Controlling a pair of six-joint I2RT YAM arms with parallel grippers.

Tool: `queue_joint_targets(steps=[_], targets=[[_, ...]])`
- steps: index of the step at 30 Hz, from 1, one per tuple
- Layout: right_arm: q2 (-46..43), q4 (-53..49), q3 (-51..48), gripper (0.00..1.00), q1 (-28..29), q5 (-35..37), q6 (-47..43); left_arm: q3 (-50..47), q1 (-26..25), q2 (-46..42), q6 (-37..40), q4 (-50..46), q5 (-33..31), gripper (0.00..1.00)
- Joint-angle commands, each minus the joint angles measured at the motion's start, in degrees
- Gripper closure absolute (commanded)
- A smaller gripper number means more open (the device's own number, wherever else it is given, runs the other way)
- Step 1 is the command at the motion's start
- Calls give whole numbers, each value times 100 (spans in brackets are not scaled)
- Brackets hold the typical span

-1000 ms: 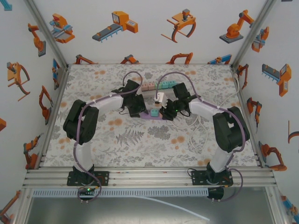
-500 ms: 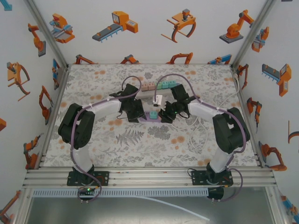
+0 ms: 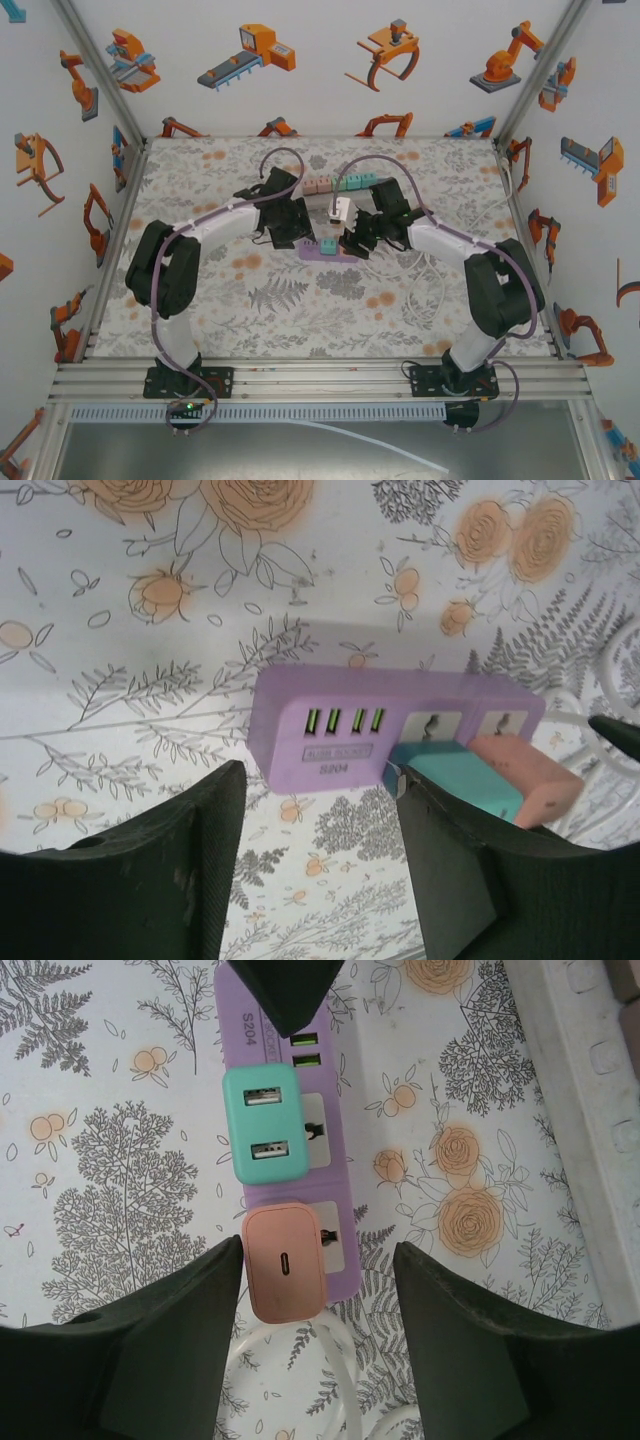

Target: Pull the plug off the socket

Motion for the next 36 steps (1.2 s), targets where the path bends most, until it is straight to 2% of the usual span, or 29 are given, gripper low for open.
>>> queue_joint_targets(steps=[1,8,13,27,36], targets=[[101,-192,183,45,42,-9,-152,264,39,273,107,-295,-99,44],[215,-399,235,50,42,-82,-227,314,26,504,72,-504,-158,51],[397,-740,442,58,44,-82,-370,149,20,502,19,-545,-264,54],[404,-953,674,81,95,-347,-378,-20,-30,695,-142,-620,-274,54],[309,-942,753,83,95,-667,-351,7,-30,916,-95,-956,-594,57]])
